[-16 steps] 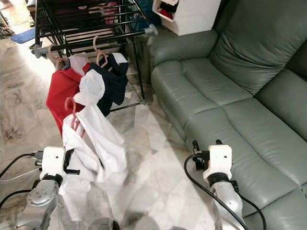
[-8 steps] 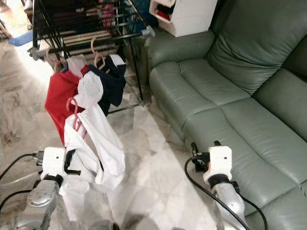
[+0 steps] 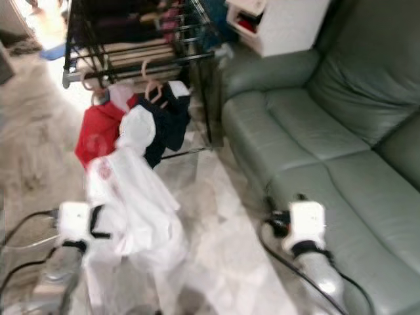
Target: Hang hanger
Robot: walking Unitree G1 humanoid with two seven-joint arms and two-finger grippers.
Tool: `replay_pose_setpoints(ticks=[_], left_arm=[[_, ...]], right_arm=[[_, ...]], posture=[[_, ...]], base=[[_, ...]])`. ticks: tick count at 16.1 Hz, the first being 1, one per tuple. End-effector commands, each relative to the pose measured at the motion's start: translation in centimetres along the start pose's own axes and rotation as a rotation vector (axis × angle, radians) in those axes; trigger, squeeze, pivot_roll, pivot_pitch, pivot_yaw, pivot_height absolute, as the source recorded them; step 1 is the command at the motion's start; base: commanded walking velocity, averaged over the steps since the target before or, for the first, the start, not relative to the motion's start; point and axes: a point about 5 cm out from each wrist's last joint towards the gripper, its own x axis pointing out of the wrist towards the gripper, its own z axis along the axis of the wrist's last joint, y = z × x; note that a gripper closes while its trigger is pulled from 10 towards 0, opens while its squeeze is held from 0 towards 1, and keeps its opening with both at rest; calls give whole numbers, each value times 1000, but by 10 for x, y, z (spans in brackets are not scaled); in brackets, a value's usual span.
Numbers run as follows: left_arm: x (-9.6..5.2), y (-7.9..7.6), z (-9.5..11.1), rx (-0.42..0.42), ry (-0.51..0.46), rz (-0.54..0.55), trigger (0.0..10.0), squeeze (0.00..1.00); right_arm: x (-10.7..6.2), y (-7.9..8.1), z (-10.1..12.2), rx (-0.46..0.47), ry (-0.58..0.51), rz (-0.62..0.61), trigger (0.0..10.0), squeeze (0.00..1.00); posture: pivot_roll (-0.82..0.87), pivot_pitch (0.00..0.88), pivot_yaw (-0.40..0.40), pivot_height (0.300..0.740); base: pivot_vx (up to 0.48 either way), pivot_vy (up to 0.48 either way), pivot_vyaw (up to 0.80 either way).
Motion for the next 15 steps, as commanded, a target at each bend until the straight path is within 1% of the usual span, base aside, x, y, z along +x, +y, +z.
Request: replay_pose_setpoints(ticks=[1, 4, 6, 9, 11, 15], left_arm=[[2, 14, 11, 9, -59, 41, 10000, 0], [2, 16, 10, 9, -54, 57, 10000, 0], [2, 18, 9, 8, -45, 92, 10000, 0], [3, 20, 8, 5, -40, 111, 10000, 0], [3, 24, 5, 9, -27, 136, 10000, 0], [3, 27, 1, -3, -9, 150, 10000, 0]], right_arm=[[5, 9, 7, 15, -31, 33, 10000, 0], [5, 11, 7, 21, -27, 47, 10000, 0], [6, 13, 7, 19, -20, 61, 10000, 0], [8, 14, 7, 23, -16, 65, 10000, 0], [8, 13, 6, 27, -11, 61, 10000, 0], [11, 14, 6, 25, -4, 67, 10000, 0]], posture=[[-57, 0, 42, 740], [-56, 0, 40, 740], [-53, 0, 36, 740], [-51, 0, 33, 740], [-49, 0, 37, 740], [-44, 0, 23, 740]], base=[[337, 0, 0], [321, 0, 0], [0, 0, 0], [0, 0, 0], [0, 0, 0], [0, 0, 0]])
